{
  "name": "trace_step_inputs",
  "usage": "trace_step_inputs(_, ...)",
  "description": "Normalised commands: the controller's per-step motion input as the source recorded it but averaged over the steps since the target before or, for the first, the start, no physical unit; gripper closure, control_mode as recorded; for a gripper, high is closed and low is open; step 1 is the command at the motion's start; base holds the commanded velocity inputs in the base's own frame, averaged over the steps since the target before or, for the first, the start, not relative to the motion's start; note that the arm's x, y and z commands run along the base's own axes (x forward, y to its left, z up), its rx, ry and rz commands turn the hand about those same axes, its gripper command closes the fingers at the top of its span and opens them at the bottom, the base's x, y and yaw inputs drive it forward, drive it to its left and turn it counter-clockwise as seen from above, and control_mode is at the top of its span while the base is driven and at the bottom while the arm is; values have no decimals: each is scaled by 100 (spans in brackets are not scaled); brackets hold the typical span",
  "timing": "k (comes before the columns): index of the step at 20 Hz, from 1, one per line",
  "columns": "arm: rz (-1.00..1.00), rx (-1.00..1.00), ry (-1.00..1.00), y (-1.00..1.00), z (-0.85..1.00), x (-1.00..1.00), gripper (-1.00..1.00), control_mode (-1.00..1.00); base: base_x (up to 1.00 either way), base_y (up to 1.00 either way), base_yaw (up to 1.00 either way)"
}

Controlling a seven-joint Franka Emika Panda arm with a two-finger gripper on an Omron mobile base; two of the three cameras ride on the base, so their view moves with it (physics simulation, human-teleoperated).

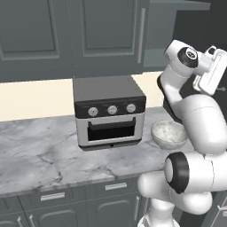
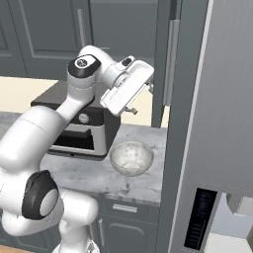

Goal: Open the cabinet and setup a tea strainer by placing it in the bowl upright.

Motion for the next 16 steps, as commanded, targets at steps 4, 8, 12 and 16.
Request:
trace_step_inputs(4,0,-4,-9,45,0,-1,-100,-100,0,0,0)
trace_step_inputs(8,-4,-2,-17,91,-2,0,-100,-100,0,0,0)
trace_step_inputs(12,-12,23,-28,76,-13,14,-100,-100,0,0,0)
trace_step_inputs(16,-28,45,-51,44,-15,20,-100,-100,0,0,0)
